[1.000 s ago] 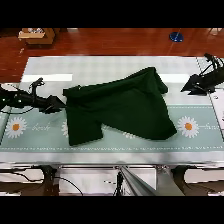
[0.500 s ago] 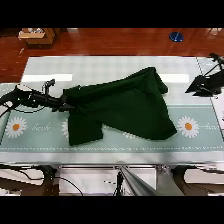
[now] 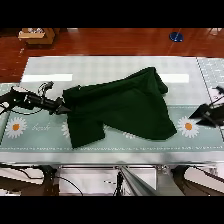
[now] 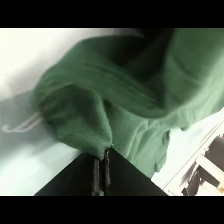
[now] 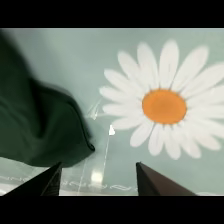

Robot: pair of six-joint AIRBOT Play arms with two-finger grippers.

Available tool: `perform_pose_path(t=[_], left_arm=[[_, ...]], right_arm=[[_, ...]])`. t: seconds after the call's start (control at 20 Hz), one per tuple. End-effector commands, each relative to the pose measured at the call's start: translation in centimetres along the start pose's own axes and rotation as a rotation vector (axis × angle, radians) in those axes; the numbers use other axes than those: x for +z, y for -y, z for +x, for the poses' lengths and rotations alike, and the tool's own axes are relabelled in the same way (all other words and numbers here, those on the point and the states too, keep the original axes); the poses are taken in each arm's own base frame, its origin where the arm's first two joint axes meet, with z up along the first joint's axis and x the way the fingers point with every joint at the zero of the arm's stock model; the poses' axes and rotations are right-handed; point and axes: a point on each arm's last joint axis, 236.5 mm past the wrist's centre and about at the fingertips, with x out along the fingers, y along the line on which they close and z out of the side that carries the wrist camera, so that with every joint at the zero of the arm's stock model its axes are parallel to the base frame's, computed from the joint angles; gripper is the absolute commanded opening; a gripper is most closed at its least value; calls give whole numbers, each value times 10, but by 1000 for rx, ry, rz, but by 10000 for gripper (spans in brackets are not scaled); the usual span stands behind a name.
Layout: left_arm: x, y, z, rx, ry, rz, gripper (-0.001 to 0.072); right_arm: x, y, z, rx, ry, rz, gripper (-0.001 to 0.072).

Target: Fold the shirts.

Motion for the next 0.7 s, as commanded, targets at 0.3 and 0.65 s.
perform_pose_path(t=[0.3, 0.65], left_arm=[[-3, 9, -5, -23, -13, 23, 34], [8, 19, -16, -27, 0, 63, 34]], right_arm=[[-8, -15, 70, 171, 110, 137, 537], [-28, -44, 104, 103, 26, -10, 147]])
